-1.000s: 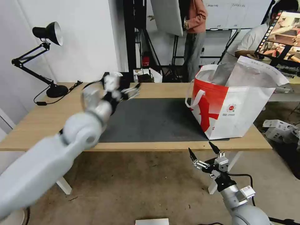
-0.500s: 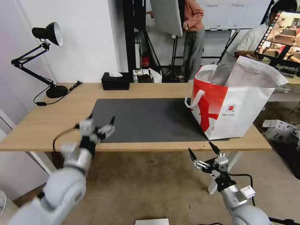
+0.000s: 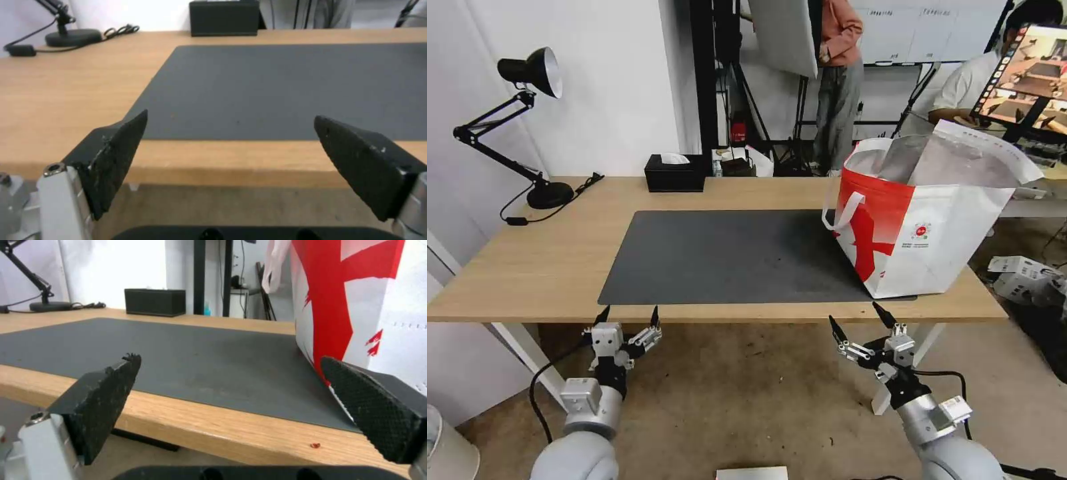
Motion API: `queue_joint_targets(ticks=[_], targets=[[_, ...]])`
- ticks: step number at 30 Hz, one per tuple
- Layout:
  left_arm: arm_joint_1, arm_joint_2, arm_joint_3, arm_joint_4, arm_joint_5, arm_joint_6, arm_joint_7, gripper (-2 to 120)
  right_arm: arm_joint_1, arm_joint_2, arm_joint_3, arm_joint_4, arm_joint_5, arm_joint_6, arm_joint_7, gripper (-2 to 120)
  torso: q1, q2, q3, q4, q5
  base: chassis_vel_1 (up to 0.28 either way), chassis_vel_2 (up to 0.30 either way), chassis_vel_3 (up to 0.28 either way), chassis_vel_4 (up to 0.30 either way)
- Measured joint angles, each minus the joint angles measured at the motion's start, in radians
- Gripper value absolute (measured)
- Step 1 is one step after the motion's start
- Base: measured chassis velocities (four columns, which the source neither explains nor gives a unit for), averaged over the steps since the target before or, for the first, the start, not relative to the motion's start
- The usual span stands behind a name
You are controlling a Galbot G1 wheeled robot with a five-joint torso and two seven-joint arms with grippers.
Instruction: Pick up the trash from the table and place it into the takeout bag.
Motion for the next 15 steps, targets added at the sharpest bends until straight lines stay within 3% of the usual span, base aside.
queue_joint_targets(ticks=[15], targets=[[-0.003, 0.009, 0.014, 0.031, -0.006, -0.016, -0.008, 100, 0.000, 0.000, 0.000, 0.000, 0.000, 0.000, 0.000, 100, 0.000, 0.000, 0.000, 0.0000, -0.0002, 0.000, 0.000, 0.000, 0.000]])
